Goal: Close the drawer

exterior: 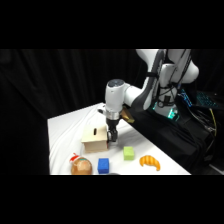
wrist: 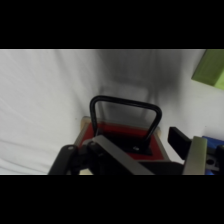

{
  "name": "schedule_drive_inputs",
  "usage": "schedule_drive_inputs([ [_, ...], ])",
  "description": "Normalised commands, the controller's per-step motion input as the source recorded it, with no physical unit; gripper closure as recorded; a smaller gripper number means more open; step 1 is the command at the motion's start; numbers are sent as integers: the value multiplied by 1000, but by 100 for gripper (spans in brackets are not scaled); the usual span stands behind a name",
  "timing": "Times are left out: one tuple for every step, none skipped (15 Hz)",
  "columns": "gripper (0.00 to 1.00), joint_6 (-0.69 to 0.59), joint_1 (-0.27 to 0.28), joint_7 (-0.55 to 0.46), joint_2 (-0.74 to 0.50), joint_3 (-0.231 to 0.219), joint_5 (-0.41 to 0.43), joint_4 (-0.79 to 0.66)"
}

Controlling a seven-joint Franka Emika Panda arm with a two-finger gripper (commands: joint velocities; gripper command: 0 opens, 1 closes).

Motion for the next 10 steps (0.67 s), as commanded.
schedule_drive_inputs([
  [0,-748,-105,-199,-451,182,-39,107],
  [0,-765,-158,-221,-416,221,-18,184],
  [0,-748,-195,-227,-358,240,2,255],
  [0,-724,-215,-208,-271,234,-5,331],
  [0,-675,-228,-216,-191,229,-4,376],
  [0,-703,-252,-319,-102,238,73,447],
  [0,-678,-243,-317,-41,220,75,467],
  [0,-666,-238,-365,-5,210,117,487],
  [0,-629,-210,-312,13,188,86,479],
  [0,-601,-180,-258,9,166,41,472],
])
